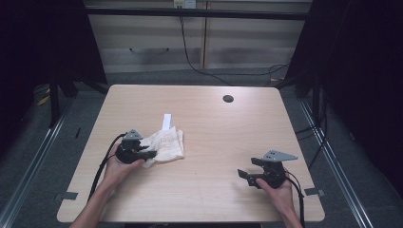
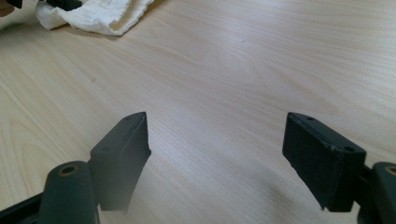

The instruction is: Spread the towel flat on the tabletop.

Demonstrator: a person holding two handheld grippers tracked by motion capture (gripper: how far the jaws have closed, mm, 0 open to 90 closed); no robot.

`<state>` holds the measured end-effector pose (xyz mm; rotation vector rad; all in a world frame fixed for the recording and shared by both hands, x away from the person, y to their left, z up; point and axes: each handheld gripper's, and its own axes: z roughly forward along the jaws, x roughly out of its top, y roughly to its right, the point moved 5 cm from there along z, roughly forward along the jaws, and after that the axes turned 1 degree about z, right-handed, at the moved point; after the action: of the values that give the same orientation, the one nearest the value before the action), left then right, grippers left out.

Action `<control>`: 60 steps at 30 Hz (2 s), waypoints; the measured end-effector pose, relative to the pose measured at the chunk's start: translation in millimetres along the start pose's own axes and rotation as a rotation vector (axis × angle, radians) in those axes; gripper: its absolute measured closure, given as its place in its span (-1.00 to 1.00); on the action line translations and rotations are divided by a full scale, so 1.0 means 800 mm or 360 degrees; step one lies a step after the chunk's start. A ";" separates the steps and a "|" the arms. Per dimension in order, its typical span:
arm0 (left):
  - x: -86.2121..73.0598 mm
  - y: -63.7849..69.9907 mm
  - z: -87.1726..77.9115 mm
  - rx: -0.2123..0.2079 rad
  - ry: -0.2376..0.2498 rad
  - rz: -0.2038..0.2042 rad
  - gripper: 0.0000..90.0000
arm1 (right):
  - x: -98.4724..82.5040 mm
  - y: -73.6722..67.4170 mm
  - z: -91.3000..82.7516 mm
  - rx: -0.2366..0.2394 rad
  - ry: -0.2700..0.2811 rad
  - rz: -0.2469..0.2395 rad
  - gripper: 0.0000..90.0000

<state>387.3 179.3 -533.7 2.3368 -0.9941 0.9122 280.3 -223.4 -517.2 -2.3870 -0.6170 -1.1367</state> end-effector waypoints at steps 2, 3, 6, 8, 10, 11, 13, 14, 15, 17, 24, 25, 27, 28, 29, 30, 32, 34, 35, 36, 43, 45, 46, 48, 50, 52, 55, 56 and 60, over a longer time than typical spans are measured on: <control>0.000 0.002 0.001 -0.0015 0.0005 0.0001 0.44 | 0.000 0.000 0.000 0.0000 -0.0002 -0.0001 -0.50; 0.000 0.004 0.002 -0.0040 0.0010 0.0000 0.44 | 0.000 0.000 0.001 0.0000 -0.0006 -0.0001 -0.50; 0.000 0.014 0.005 -0.0074 0.0018 0.0019 0.44 | 0.000 -0.001 0.001 -0.0002 -0.0008 -0.0004 -0.50; 0.001 0.020 0.007 -0.0096 0.0022 0.0033 0.44 | -0.001 0.000 0.001 -0.0001 -0.0010 -0.0008 -0.50; 0.001 0.026 0.008 -0.0105 0.0013 0.0052 0.44 | -0.001 -0.001 0.002 0.0000 -0.0014 -0.0008 -0.50; 0.002 0.029 0.009 -0.0114 0.0016 0.0065 0.44 | -0.001 -0.001 0.002 0.0001 -0.0013 -0.0013 -0.50; 0.001 0.033 0.010 -0.0124 0.0016 0.0059 0.44 | -0.001 -0.002 0.002 0.0003 -0.0015 -0.0013 -0.50; 0.001 0.036 0.011 -0.0129 0.0022 0.0053 0.44 | -0.001 -0.002 0.002 0.0003 -0.0017 -0.0016 -0.49; 0.001 0.046 0.013 -0.0137 0.0026 0.0072 0.44 | -0.001 -0.003 0.002 0.0005 -0.0019 -0.0019 -0.48; 0.002 0.051 0.014 -0.0147 0.0016 0.0090 0.44 | 0.000 -0.003 0.002 0.0011 -0.0018 -0.0022 -0.46; 0.006 0.081 0.024 -0.0207 0.0002 0.0180 0.44 | 0.000 -0.005 0.005 0.0019 -0.0024 -0.0030 -0.43; 0.006 0.084 0.025 -0.0221 0.0007 0.0183 0.44 | 0.000 -0.005 0.005 0.0019 -0.0024 -0.0030 -0.43; 0.006 0.091 0.028 -0.0248 0.0027 0.0162 0.44 | 0.000 -0.006 0.006 0.0021 -0.0028 -0.0022 -0.43; 0.006 0.094 0.028 -0.0261 0.0026 0.0150 0.43 | 0.000 -0.007 0.006 0.0020 -0.0030 -0.0022 -0.42; 0.006 0.097 0.029 -0.0264 0.0021 0.0162 0.44 | 0.000 -0.007 0.007 0.0019 -0.0028 -0.0025 -0.41; 0.006 0.097 0.029 -0.0264 0.0021 0.0162 0.44 | 0.000 -0.007 0.007 0.0019 -0.0028 -0.0025 -0.41; 0.007 0.106 0.031 -0.0288 0.0020 0.0202 0.43 | 0.001 -0.009 0.008 0.0026 -0.0033 -0.0006 -0.37; 0.007 0.109 0.032 -0.0291 0.0015 0.0205 0.43 | 0.002 -0.010 0.008 0.0024 -0.0033 -0.0014 -0.30; 0.007 0.112 0.032 -0.0298 0.0011 0.0216 0.43 | 0.002 -0.010 0.008 0.0029 -0.0035 -0.0017 -0.27; 0.007 0.119 0.034 -0.0309 0.0015 0.0229 0.43 | 0.002 -0.011 0.008 0.0037 -0.0034 -0.0017 -0.25; 0.007 0.144 0.037 -0.0370 -0.0005 0.0269 0.41 | 0.003 -0.016 0.012 0.0085 -0.0047 -0.0023 -0.18; 0.007 0.152 0.037 -0.0387 -0.0028 0.0296 0.40 | 0.004 -0.018 0.014 0.0098 -0.0055 -0.0022 -0.15; 0.007 0.160 0.037 -0.0413 -0.0033 0.0300 0.39 | 0.005 -0.019 0.015 0.0102 -0.0061 -0.0025 -0.13; 0.007 0.165 0.036 -0.0427 -0.0050 0.0304 0.34 | 0.008 -0.020 0.015 0.0099 -0.0059 -0.0044 -0.12; 0.008 0.166 0.035 -0.0429 -0.0066 0.0310 0.31 | 0.010 -0.021 0.015 0.0105 -0.0068 -0.0039 -0.11; 0.013 0.167 0.030 -0.0456 -0.0036 0.0291 0.11 | 0.020 -0.025 0.014 0.0122 -0.0065 -0.0072 -0.08; 0.020 0.166 0.022 -0.0466 0.0015 0.0277 -0.02 | 0.027 -0.026 0.016 0.0117 -0.0059 -0.0095 -0.03; 0.029 0.161 0.013 -0.0478 0.0084 0.0234 -0.04 | 0.035 -0.027 0.019 0.0107 -0.0071 -0.0106 0.00; 0.037 0.150 0.004 -0.0482 0.0145 0.0196 0.08 | 0.047 -0.026 0.025 0.0120 -0.0058 -0.0097 0.12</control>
<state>314.0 86.2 -498.3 1.9848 -1.1605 0.8395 302.1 -188.1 -495.0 -2.3443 -0.7363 -1.0771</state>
